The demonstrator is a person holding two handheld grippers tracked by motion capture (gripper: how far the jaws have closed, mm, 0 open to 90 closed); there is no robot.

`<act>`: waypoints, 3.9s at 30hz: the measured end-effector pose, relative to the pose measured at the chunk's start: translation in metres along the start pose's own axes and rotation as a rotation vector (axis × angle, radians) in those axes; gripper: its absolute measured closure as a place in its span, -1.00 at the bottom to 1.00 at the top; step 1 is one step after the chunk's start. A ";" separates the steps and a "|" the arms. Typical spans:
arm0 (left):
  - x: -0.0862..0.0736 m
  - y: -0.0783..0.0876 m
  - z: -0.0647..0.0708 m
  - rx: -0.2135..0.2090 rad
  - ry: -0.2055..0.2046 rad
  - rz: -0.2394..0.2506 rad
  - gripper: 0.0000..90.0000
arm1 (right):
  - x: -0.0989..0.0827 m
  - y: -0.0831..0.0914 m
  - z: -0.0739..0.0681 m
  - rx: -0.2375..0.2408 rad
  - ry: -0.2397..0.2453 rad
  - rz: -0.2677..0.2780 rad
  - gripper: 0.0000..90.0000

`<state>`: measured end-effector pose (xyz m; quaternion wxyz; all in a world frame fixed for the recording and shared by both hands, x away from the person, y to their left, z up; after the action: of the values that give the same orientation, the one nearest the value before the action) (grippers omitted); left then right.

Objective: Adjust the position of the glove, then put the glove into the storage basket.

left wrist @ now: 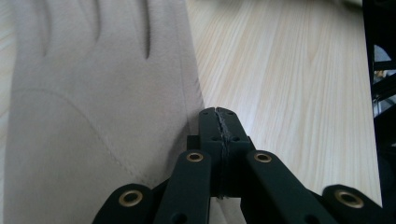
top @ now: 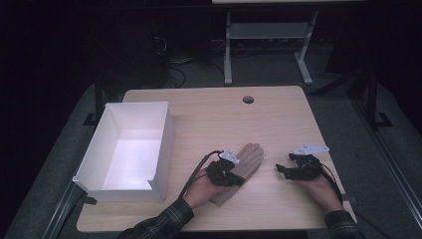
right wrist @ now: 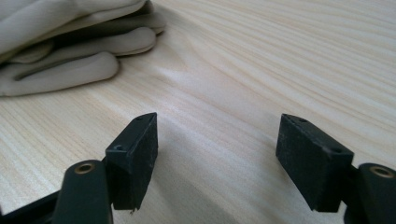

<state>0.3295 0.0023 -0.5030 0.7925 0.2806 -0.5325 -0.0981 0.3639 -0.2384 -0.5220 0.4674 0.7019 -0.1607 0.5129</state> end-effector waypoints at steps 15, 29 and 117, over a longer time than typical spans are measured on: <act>-0.007 0.033 -0.006 0.057 -0.022 -0.009 0.86 | 0.000 0.000 0.000 0.002 0.003 0.001 -0.37; 0.014 0.040 -0.027 0.111 -0.048 0.052 -0.35 | 0.000 0.000 0.000 0.002 0.007 0.002 -0.38; 0.095 0.122 -0.019 0.109 0.019 0.068 0.44 | 0.000 0.000 -0.001 -0.002 0.001 -0.001 -0.40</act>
<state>0.3680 0.0663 -0.3664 0.7839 0.3061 -0.5387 -0.0394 0.3635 -0.2378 -0.5222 0.4684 0.7013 -0.1608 0.5127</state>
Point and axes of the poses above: each handheld gripper's, and its own axes: y roughly backward along the jaws, x roughly out of its top, z roughly to its right, the point moved 6 cm from there along -y, roughly forward along the jaws, and after that the axes turned 13 degrees about z, right-handed, at the moved point
